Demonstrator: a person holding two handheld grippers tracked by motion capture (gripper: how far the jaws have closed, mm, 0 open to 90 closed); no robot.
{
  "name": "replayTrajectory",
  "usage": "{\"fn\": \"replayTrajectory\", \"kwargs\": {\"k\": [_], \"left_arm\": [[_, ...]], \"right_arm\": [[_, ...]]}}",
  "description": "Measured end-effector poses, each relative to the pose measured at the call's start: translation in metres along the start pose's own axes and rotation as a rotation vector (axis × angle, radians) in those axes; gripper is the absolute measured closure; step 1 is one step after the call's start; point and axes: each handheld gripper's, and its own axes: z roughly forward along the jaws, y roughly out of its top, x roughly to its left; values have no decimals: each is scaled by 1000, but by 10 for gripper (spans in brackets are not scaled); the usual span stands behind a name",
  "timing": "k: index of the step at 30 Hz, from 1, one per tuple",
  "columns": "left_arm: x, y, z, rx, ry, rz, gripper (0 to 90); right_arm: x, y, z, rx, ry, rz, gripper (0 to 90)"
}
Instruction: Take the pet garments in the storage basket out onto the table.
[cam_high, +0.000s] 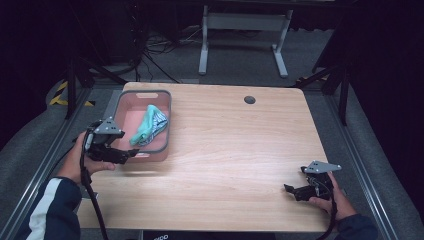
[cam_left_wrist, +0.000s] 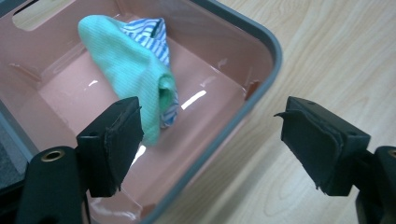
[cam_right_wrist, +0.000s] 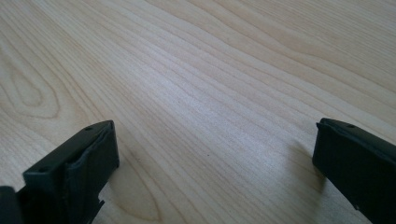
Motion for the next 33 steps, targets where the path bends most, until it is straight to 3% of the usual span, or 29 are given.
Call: {"fn": "replayTrajectory", "kwargs": {"k": [7,10,13,16,20,25,33], "left_arm": [[22,19,18,57,5,-28,211],[30,32,29,105,21,-3,206],[33,38,37,126,29,-4,205],[39,47,54,181,18,-4,205],[40,52,70,230,12,16,199],[42,59,102,329,-8,-2,191],[43,65,133,428,-7,-5,182]], "right_arm": [[0,0,0,0,0,0,7],[0,0,0,1,0,-1,7],[0,0,0,1,0,-1,7],[0,0,0,1,0,-1,7],[0,0,0,0,0,-1,7],[0,0,0,1,0,-1,7],[0,0,0,0,0,-1,7]]}}
